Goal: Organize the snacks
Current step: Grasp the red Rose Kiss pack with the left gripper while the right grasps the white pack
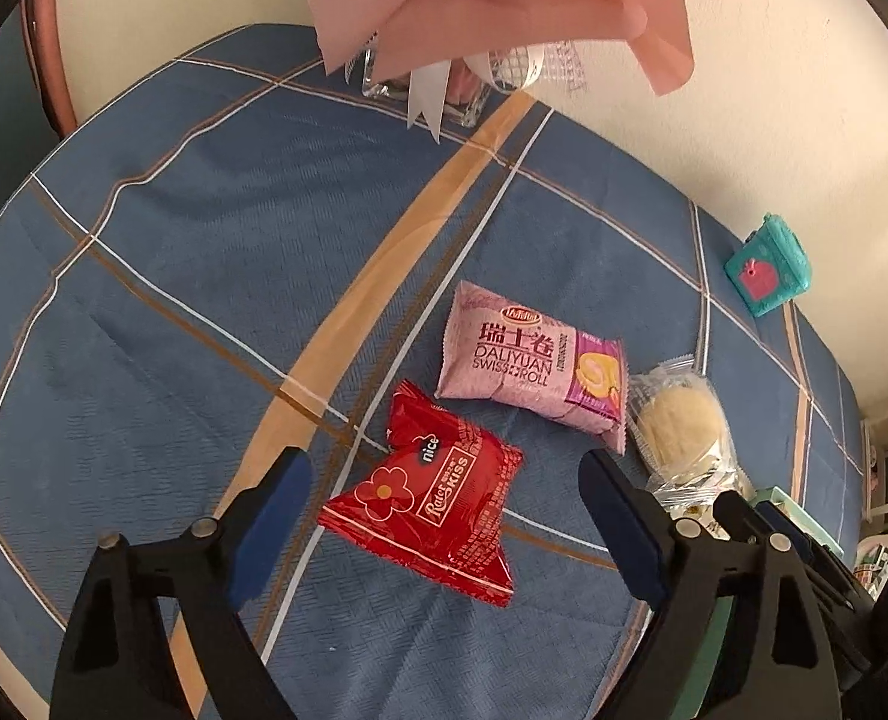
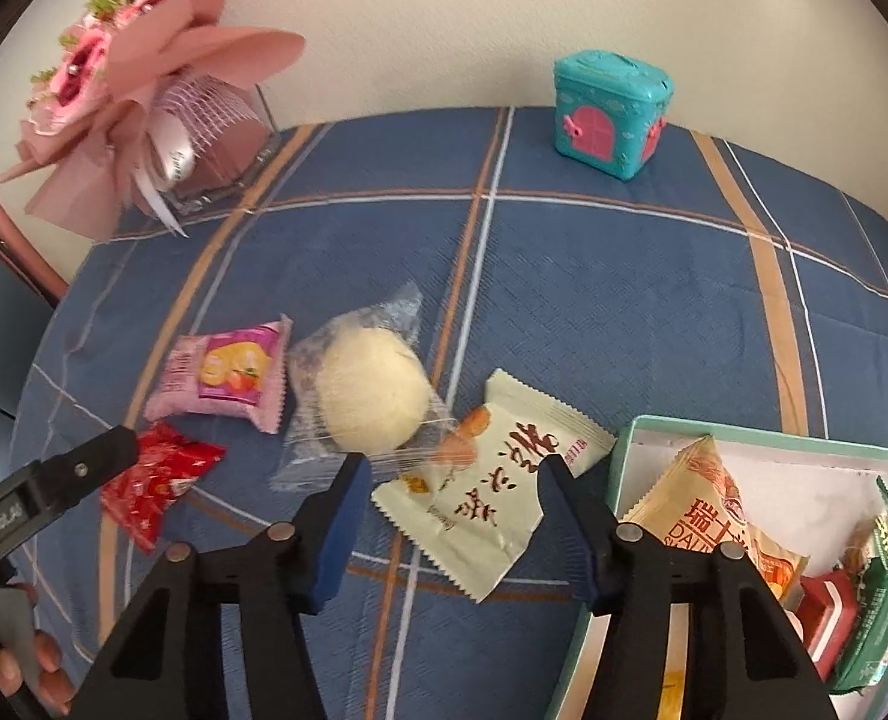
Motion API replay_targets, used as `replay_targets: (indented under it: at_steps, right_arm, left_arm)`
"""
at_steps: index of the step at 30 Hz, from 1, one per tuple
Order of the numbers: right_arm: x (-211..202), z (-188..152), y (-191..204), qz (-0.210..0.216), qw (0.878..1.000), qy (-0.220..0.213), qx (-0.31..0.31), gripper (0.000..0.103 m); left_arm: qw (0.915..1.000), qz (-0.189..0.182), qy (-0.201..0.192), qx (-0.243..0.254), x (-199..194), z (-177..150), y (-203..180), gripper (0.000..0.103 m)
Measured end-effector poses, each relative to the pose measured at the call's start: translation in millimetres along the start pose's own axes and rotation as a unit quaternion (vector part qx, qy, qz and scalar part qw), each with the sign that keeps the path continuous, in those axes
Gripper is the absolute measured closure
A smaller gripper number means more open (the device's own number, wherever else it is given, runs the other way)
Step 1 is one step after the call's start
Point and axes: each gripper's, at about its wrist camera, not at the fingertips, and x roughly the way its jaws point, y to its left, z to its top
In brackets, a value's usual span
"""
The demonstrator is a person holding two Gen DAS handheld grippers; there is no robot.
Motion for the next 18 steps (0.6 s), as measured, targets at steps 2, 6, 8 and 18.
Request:
replay_targets:
  at_steps: [2,6,8,18]
  right_arm:
    - [4,1,-2,-0.014,1.0,0.001,0.002,0.046]
    - [12,4,-11,-0.019,0.999,0.002,0.026,0.049]
    - [15,5,-15,-0.025,0.999,-0.003,0.035,0.052]
    - [24,11,-8,-0.033,0.999,-0.009,0.03,0.05]
  left_arm:
    - [1.0,0.0,0.002,0.001,3,1,-1,0.012]
    - [1.0,0.001,0.003,0.003,8,3,-2,0.012]
    - [1.0,0.001,0.004,0.002,11,4,-2,0.012]
    - [0.9999,0.007,0.013,0.005,21,7,-4,0.012]
